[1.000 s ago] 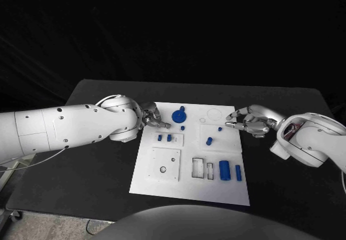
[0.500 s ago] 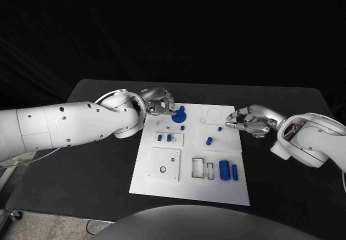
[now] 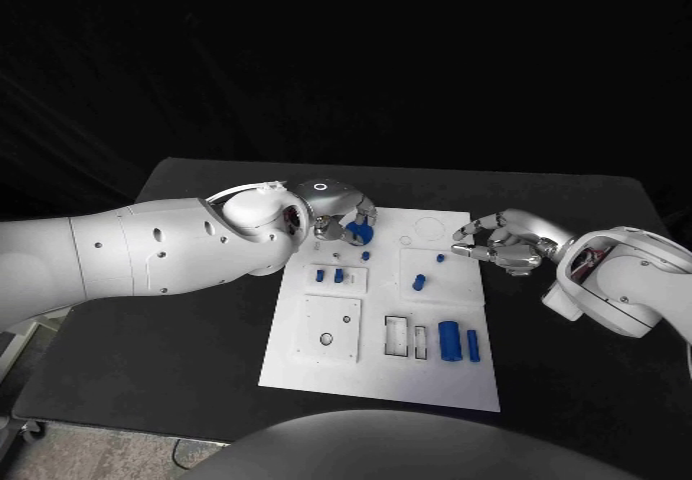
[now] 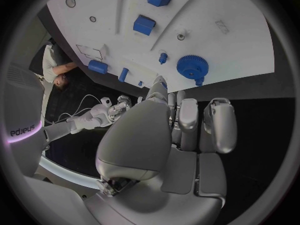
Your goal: Assemble the parts on the task board
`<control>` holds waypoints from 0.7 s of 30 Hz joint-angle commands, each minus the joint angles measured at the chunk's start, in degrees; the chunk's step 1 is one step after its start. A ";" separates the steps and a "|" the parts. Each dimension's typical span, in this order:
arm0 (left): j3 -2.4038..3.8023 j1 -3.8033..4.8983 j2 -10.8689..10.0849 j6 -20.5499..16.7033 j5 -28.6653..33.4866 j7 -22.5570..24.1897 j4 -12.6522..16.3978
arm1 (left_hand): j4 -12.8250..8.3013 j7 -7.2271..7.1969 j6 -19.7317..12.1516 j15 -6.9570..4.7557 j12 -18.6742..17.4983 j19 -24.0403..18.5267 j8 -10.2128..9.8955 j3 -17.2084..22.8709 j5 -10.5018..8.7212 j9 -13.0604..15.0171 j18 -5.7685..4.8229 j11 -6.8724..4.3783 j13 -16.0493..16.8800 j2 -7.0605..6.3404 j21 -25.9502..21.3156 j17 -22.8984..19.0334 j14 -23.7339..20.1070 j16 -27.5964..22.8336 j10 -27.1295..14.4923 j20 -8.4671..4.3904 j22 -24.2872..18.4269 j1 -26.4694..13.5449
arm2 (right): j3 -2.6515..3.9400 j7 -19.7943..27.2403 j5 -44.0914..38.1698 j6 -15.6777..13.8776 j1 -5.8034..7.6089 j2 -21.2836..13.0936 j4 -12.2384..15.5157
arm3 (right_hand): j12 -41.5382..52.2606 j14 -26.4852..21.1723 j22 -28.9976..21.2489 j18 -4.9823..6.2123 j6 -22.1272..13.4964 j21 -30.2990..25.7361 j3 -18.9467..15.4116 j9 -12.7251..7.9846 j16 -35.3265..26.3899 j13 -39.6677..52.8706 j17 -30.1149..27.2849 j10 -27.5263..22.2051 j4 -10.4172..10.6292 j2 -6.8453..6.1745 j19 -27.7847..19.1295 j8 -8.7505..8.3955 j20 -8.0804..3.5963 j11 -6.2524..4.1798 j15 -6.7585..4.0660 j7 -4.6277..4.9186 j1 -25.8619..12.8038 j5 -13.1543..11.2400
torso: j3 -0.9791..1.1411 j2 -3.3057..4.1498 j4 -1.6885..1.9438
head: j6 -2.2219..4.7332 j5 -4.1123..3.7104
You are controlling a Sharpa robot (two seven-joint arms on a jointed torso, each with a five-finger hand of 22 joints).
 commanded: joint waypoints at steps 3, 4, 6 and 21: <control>0.01 -0.66 1.12 3.47 -7.05 3.00 -0.66 | -0.14 -0.31 0.85 0.11 1.49 0.76 -0.28 1.11 0.38 -1.51 -0.93 0.08 -0.22 -0.71 0.53 -0.50 0.46 0.53 1.34 -0.05 11.62 -0.05 | 0.00 1.23 -0.15 -0.53 -0.04 -0.02 0.18 | -0.22 0.60 3.05 0.63 0.42 -0.11 0.10 -0.09 -0.02 14.39 5.09 4.87 -0.22 0.08 -0.32 0.29 -0.02 0.53 0.43 0.10 0.60 0.41 | -0.06 -0.05 -0.04 | 0.00 -0.18; 0.02 -0.80 1.34 3.66 -7.29 2.94 -0.77 | -0.08 -0.22 1.17 0.07 2.02 0.90 -0.33 1.34 0.46 -2.00 -0.97 0.08 -0.25 -0.82 0.68 -0.62 0.54 0.65 1.70 -0.07 11.68 -0.19 | 0.00 1.26 -0.15 -0.55 -0.04 -0.02 0.18 | -0.22 0.60 3.05 0.63 0.42 -0.11 0.10 -0.09 -0.02 14.39 5.09 4.87 -0.22 0.08 -0.32 0.29 -0.02 0.53 0.43 0.10 0.60 0.41 | -0.05 -0.06 -0.05 | 0.00 -0.22; 0.02 -0.96 1.57 3.88 -7.64 2.89 -0.85 | -0.10 -0.15 1.86 0.02 2.91 1.15 -0.29 1.81 0.65 -2.73 -1.04 -0.09 -0.26 -0.99 0.95 -0.78 0.69 0.86 2.30 -0.10 11.78 -0.21 | 0.00 1.30 -0.15 -0.59 -0.04 -0.07 0.21 | -0.22 0.60 3.05 0.63 0.42 -0.11 0.10 -0.09 -0.02 14.39 5.09 4.87 -0.22 0.08 -0.32 0.29 -0.02 0.53 0.43 0.10 0.60 0.41 | -0.04 -0.03 -0.04 | 0.00 -0.22; 0.04 -1.60 2.60 6.62 -8.53 0.82 -1.62 | 0.01 0.02 3.91 -0.30 2.97 1.75 -0.75 4.23 2.37 -6.17 -1.22 -0.32 -2.72 -1.81 1.59 -2.64 0.59 0.99 2.85 -0.33 12.02 -0.69 | 0.00 1.17 -0.15 -0.43 -0.04 -0.29 0.31 | -0.37 0.49 2.92 0.71 0.50 -0.48 0.06 -0.10 -0.35 14.25 4.86 4.64 -0.18 0.01 -0.44 0.33 -0.01 0.53 0.44 0.11 0.68 0.57 | 0.00 -0.06 -0.07 | 0.00 -0.24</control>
